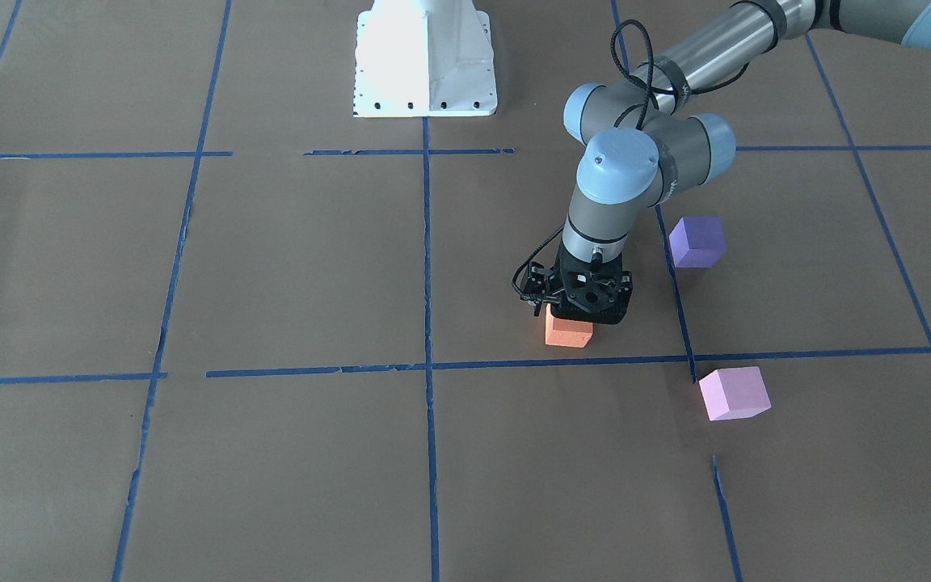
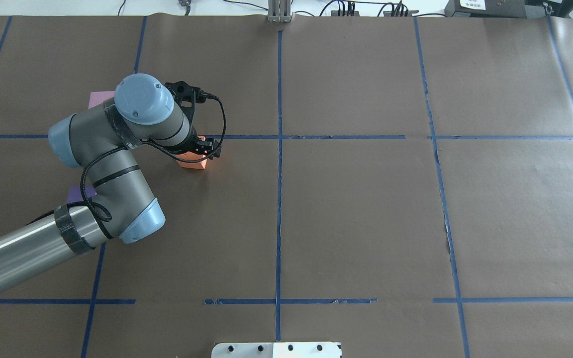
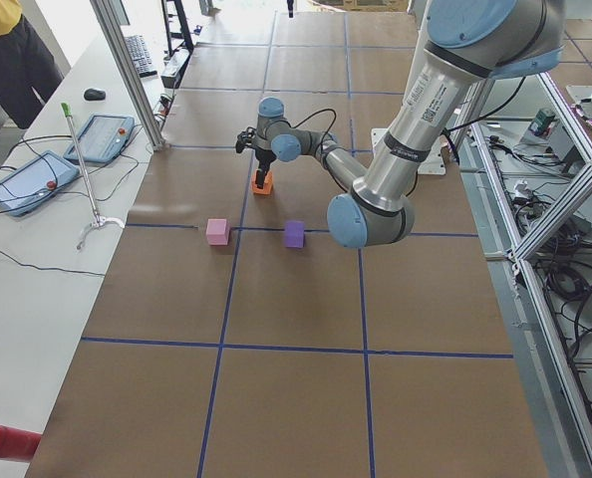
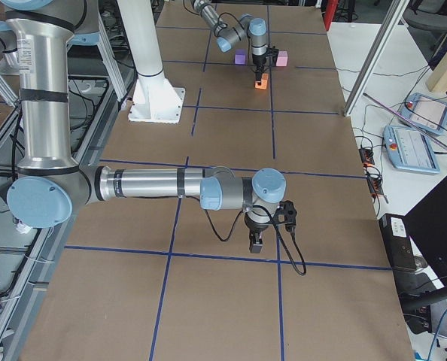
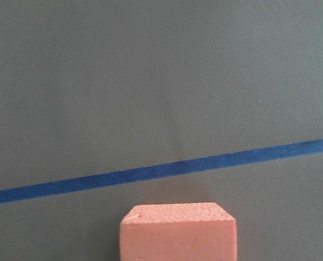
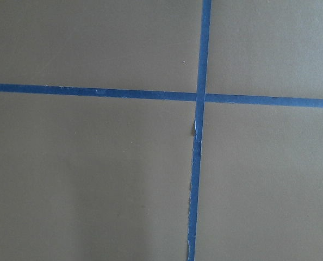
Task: Arrange blocks in a line
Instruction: 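Lift the orange cube with the left gripper toward the pink cube, then lower the orange cube just nearer the robot than the pink cube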
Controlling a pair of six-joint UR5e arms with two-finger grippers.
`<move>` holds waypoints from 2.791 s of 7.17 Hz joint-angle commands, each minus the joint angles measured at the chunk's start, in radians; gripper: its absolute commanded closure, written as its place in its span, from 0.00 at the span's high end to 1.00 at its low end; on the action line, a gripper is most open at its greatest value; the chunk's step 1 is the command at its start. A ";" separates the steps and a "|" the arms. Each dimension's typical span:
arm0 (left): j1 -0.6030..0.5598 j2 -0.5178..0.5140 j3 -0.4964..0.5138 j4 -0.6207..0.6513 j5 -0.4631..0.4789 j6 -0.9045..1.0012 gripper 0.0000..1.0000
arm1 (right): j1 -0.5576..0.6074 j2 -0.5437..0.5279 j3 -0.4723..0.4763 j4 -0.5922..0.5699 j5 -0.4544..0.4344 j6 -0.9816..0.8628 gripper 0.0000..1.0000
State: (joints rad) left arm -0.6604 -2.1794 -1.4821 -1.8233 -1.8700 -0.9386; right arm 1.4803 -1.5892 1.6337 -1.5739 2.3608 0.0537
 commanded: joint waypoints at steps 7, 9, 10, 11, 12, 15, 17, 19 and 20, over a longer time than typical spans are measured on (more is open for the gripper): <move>-0.158 0.026 -0.181 0.111 -0.067 0.093 0.15 | 0.000 0.000 0.000 0.000 0.000 0.000 1.00; -0.188 0.081 -0.234 0.164 -0.089 0.225 0.06 | 0.000 0.000 0.000 0.000 0.000 0.000 1.00; -0.227 0.085 -0.253 0.170 -0.106 0.227 0.01 | 0.000 0.000 0.000 0.000 0.000 0.000 1.00; -0.264 0.130 -0.273 0.170 -0.130 0.269 0.03 | 0.000 0.000 0.000 0.000 0.000 0.000 1.00; -0.283 0.195 -0.291 0.170 -0.162 0.300 0.03 | 0.000 0.000 0.000 0.000 0.000 0.000 1.00; -0.321 0.308 -0.179 0.144 -0.404 0.330 0.05 | 0.000 0.000 0.000 0.000 0.000 0.000 1.00; -0.317 0.297 -0.098 0.073 -0.411 0.320 0.06 | 0.000 0.000 0.000 0.000 0.000 0.000 1.00; -0.315 0.280 -0.022 -0.044 -0.408 0.254 0.06 | 0.000 0.000 0.000 0.000 0.000 0.000 1.00; -0.312 0.277 -0.014 -0.080 -0.408 0.206 0.06 | 0.000 0.000 0.000 0.000 0.000 0.000 1.00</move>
State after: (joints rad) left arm -0.9750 -1.8945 -1.5219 -1.8463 -2.2782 -0.6759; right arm 1.4803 -1.5892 1.6337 -1.5739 2.3608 0.0537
